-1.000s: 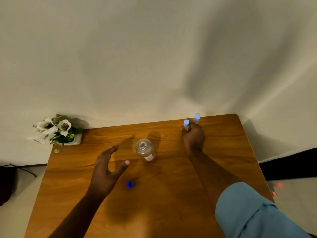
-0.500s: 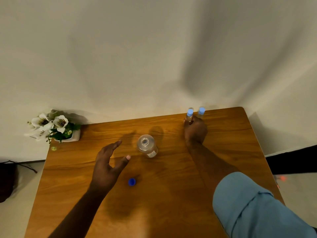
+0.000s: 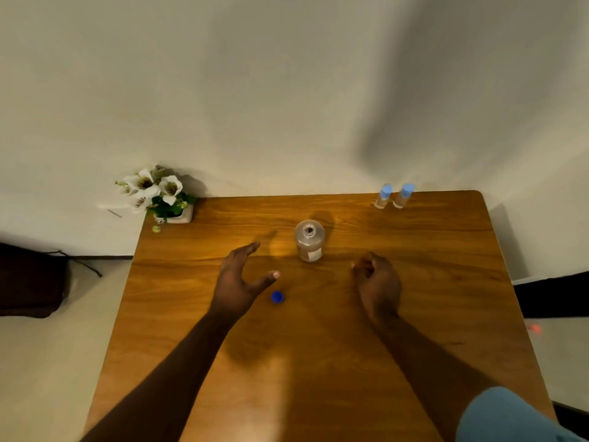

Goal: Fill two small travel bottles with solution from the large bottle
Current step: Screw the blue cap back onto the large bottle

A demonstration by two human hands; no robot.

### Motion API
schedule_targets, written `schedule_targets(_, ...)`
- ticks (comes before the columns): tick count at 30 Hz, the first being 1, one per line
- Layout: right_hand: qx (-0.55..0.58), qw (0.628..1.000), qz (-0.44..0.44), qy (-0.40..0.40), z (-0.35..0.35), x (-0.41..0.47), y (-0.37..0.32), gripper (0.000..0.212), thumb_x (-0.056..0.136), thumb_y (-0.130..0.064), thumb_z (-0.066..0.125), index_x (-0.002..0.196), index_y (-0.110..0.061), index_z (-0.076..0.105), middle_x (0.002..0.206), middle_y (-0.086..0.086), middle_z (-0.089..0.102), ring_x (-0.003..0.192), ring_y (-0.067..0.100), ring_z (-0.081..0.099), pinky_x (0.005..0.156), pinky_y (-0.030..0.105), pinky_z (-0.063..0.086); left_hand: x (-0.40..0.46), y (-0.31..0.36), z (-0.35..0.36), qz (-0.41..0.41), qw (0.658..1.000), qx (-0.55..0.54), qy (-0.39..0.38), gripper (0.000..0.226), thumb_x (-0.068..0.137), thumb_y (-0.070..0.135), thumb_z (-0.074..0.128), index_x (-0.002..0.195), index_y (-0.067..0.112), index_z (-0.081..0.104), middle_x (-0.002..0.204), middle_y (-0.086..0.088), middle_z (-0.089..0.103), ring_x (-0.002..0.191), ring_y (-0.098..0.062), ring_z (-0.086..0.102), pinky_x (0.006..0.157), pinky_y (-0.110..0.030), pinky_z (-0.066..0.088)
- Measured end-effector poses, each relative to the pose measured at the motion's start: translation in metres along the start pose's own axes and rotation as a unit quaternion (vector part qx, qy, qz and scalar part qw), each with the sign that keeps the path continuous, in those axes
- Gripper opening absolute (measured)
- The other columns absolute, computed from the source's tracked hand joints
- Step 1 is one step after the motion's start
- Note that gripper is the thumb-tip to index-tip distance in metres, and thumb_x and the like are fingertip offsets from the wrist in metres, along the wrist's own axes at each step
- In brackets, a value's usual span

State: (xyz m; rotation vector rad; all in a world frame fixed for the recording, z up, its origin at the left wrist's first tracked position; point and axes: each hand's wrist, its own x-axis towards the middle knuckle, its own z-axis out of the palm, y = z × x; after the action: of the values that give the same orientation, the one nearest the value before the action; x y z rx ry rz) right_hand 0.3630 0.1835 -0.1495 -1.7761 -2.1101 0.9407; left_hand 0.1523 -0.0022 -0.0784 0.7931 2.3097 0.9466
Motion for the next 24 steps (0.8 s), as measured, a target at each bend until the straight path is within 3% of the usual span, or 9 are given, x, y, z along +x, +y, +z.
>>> schedule_targets(4,0.006,0.989,-0.074,-0.131,0.005,-0.055,-0.018,0.051,0.094,-0.049,0.062,0.138,-0.025,0.055,0.131,-0.004,0.063,0.111,0.011,0.061,0.092,0.031,0.054,-0.007,-0.010,-0.001,0.015,1.000,-0.013,0.006,0.072,0.083,0.040,0.081,0.147,0.033,0.048,0.151,0.004,0.049,0.141,-0.017,0.042,0.112,-0.043,0.044)
schedule_targets(9,-0.068,0.953,-0.210,-0.208,0.040,-0.073,-0.057,0.058,0.093,-0.054,0.059,0.143,-0.026,0.049,0.143,-0.002,0.054,0.124,0.015,0.054,0.102,0.035,0.048,-0.011,-0.026,-0.002,0.024,0.999,-0.032,0.012,0.069,0.084,0.035,0.082,0.145,0.031,0.051,0.145,0.005,0.053,0.137,-0.014,0.045,0.109,-0.038,0.043)
schedule_targets(14,-0.108,0.936,-0.250,-0.224,0.068,-0.079,-0.078,0.062,0.088,-0.049,0.067,0.143,-0.025,0.049,0.140,-0.002,0.055,0.126,0.018,0.052,0.100,0.036,0.049,-0.010,-0.041,-0.002,0.017,0.998,-0.057,0.008,0.069,0.084,0.032,0.081,0.146,0.031,0.050,0.145,0.005,0.052,0.137,-0.015,0.045,0.110,-0.038,0.043)
schedule_targets(18,-0.143,0.935,-0.250,-0.207,0.079,-0.083,-0.074,0.047,0.091,-0.049,0.063,0.131,-0.025,0.058,0.129,-0.002,0.059,0.119,0.020,0.053,0.092,0.036,0.051,-0.009,-0.047,0.001,0.014,0.998,-0.065,0.008,0.071,0.083,0.029,0.083,0.145,0.032,0.049,0.146,0.007,0.050,0.138,-0.014,0.044,0.109,-0.035,0.041)
schedule_targets(24,-0.092,0.955,-0.212,-0.187,0.052,-0.086,-0.056,0.046,0.094,-0.053,0.056,0.131,-0.025,0.059,0.126,-0.004,0.061,0.109,0.013,0.057,0.089,0.028,0.049,-0.002,-0.035,0.007,0.016,0.998,-0.064,-0.012,0.073,0.082,0.035,0.083,0.146,0.034,0.047,0.148,0.007,0.048,0.139,-0.013,0.041,0.107,-0.034,0.040)
